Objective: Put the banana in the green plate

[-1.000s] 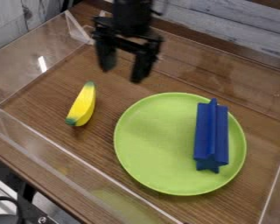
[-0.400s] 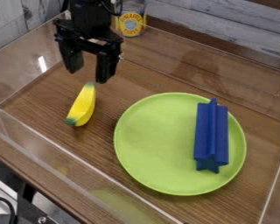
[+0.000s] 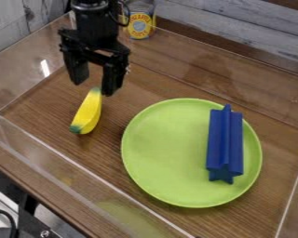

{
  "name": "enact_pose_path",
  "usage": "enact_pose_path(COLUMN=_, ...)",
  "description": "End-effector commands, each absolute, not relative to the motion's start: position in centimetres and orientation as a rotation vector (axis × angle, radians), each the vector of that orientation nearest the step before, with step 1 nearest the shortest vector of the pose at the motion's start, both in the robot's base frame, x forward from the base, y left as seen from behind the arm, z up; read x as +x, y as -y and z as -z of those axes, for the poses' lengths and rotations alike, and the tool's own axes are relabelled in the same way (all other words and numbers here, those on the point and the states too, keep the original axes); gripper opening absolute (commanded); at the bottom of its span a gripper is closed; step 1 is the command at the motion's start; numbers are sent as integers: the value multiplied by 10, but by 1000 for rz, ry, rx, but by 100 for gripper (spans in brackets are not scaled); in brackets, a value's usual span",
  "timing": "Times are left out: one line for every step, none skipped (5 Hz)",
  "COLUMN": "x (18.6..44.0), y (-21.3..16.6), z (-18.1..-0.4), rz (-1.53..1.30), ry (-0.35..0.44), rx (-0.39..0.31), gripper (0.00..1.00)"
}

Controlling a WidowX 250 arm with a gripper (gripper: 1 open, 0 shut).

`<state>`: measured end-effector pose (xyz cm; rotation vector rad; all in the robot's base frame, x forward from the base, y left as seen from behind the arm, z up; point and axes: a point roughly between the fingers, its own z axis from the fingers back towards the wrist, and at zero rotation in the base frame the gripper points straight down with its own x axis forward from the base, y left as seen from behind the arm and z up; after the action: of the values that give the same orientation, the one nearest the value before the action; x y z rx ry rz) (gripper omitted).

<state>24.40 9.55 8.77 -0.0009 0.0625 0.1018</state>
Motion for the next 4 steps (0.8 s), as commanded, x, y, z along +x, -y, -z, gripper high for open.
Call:
enact_pose_path(x=245, y=-102, z=-89, rz=-109, ry=-38, rx=12, gripper=100)
enact_pose_path(x=243, y=-103, z=-83, rz=-107, ry=-50, rx=11, gripper=100)
enact_pose_path(x=242, y=-106, z=-77, rz=-105, ry=-58, rx=8, gripper=100)
enact_pose_path(x=241, y=-109, z=-71, rz=-103, ry=-62, rx=3, gripper=100)
